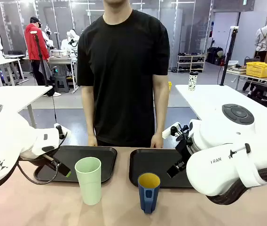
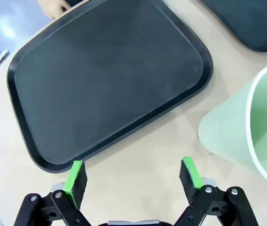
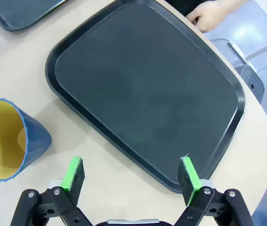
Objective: Sort and store the cups by type.
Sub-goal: Pick up the Reusable plastic cup.
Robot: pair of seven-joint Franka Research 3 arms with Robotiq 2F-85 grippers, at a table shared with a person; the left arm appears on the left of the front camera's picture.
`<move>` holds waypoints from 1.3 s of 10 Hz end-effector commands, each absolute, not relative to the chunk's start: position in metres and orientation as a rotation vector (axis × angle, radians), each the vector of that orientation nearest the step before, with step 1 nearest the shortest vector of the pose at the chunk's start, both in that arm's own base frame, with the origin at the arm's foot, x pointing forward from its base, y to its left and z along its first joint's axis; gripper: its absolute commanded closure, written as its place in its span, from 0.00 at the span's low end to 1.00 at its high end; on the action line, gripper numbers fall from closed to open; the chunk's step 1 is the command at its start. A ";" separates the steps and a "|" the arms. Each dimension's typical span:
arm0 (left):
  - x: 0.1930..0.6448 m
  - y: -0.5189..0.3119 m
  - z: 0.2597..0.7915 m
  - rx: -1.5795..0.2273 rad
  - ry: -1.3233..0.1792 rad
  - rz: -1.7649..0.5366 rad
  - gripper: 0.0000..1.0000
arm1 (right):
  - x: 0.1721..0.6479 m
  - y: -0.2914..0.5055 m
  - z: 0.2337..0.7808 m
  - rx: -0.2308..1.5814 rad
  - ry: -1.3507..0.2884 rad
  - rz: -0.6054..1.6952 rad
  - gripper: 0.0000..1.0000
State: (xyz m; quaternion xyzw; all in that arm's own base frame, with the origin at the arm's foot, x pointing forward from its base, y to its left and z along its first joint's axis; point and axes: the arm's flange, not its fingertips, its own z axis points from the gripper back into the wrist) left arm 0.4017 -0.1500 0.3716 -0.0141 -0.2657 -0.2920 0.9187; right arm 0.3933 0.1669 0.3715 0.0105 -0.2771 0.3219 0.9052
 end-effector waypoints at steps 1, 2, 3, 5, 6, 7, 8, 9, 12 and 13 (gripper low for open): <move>0.402 -0.150 0.372 -0.029 -0.546 -0.601 0.00 | 0.393 0.167 0.371 0.022 -0.572 0.665 0.00; 0.402 -0.150 0.372 -0.029 -0.546 -0.601 0.00 | 0.393 0.167 0.371 0.022 -0.572 0.665 0.00; 0.402 -0.150 0.372 -0.029 -0.546 -0.601 0.00 | 0.393 0.167 0.371 0.022 -0.572 0.665 0.00; 0.402 -0.150 0.372 -0.029 -0.546 -0.601 0.00 | 0.393 0.167 0.371 0.022 -0.572 0.665 0.00; 0.402 -0.150 0.372 -0.029 -0.546 -0.601 0.00 | 0.393 0.167 0.371 0.022 -0.572 0.665 0.00; 0.402 -0.150 0.372 -0.029 -0.546 -0.601 0.00 | 0.393 0.167 0.371 0.022 -0.572 0.665 0.00; 0.402 -0.150 0.372 -0.029 -0.546 -0.601 0.00 | 0.393 0.167 0.371 0.022 -0.572 0.665 0.00; 0.402 -0.150 0.372 -0.029 -0.546 -0.601 0.00 | 0.393 0.167 0.371 0.022 -0.572 0.665 0.00; 0.402 -0.150 0.372 -0.029 -0.546 -0.601 0.00 | 0.393 0.167 0.371 0.022 -0.572 0.665 0.00; 0.402 -0.150 0.372 -0.029 -0.546 -0.601 0.00 | 0.393 0.167 0.371 0.022 -0.572 0.665 0.00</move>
